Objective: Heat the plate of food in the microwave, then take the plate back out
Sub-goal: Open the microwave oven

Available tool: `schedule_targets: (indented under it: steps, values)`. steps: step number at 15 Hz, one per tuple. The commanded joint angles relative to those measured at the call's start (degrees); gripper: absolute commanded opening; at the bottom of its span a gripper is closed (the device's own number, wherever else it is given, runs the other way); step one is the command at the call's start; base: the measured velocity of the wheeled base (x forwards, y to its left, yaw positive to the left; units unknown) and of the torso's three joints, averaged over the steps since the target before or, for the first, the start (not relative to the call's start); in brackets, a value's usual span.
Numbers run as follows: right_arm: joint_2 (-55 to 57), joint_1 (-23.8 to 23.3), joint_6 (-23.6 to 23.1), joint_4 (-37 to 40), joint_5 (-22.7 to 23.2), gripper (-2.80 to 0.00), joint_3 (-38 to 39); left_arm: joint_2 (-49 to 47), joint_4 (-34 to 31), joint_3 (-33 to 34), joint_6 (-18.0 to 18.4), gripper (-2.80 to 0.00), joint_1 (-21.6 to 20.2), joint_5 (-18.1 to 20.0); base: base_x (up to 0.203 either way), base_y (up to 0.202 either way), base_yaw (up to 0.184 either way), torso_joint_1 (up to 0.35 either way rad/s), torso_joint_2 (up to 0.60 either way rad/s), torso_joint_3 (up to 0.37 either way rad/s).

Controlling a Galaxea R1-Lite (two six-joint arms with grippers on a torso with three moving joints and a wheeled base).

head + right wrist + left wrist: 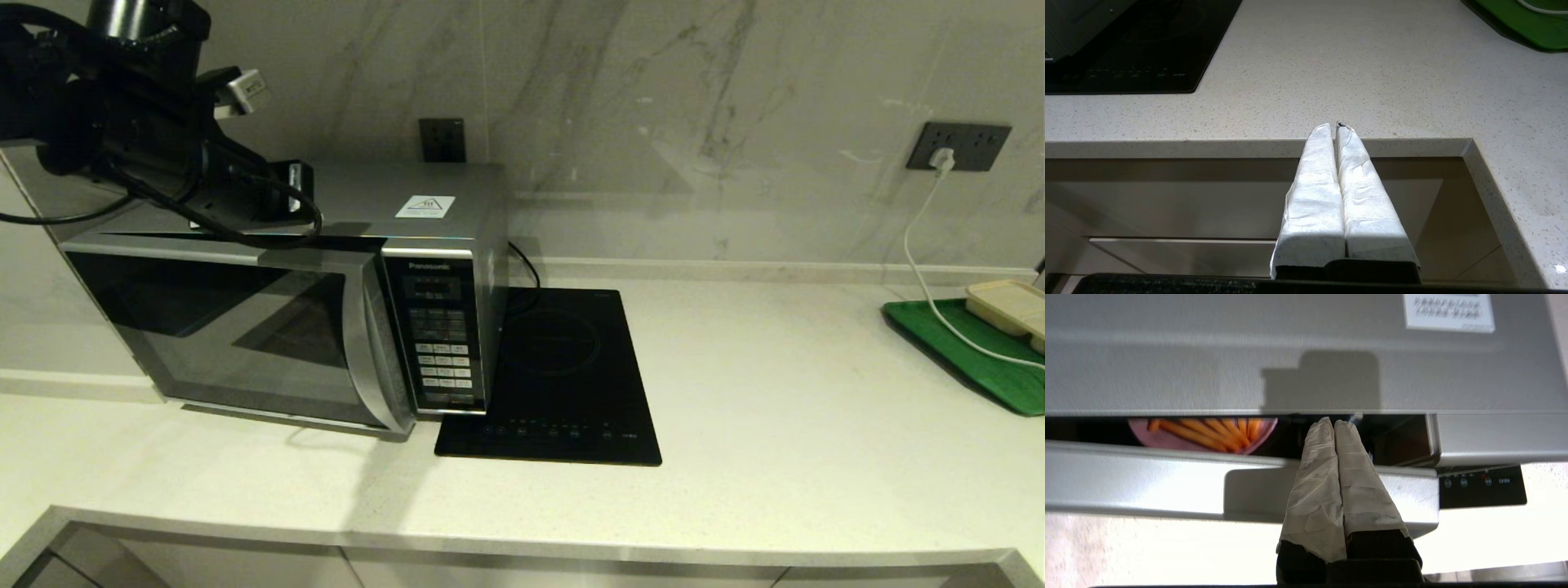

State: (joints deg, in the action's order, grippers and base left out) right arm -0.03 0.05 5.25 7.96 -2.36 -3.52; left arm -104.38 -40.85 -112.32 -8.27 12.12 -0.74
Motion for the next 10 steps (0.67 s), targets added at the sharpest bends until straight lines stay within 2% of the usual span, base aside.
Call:
schedule_targets:
  steps: [1,10]
  values:
    - [0.0,0.0,0.0,0.0,0.0,-2.8,0.0,-0.2,-1.3,0.0,-0.3,-2.8,0.0,-0.2,0.0,0.0,0.0,0.0,0.0,0.0]
    - [0.0,0.0,0.0,0.0,0.0,-2.8,0.0,-1.4,-1.5,1.3,-0.6,-2.8,0.1,-1.0,0.0,0.0,0.0,0.0,0.0,0.0]
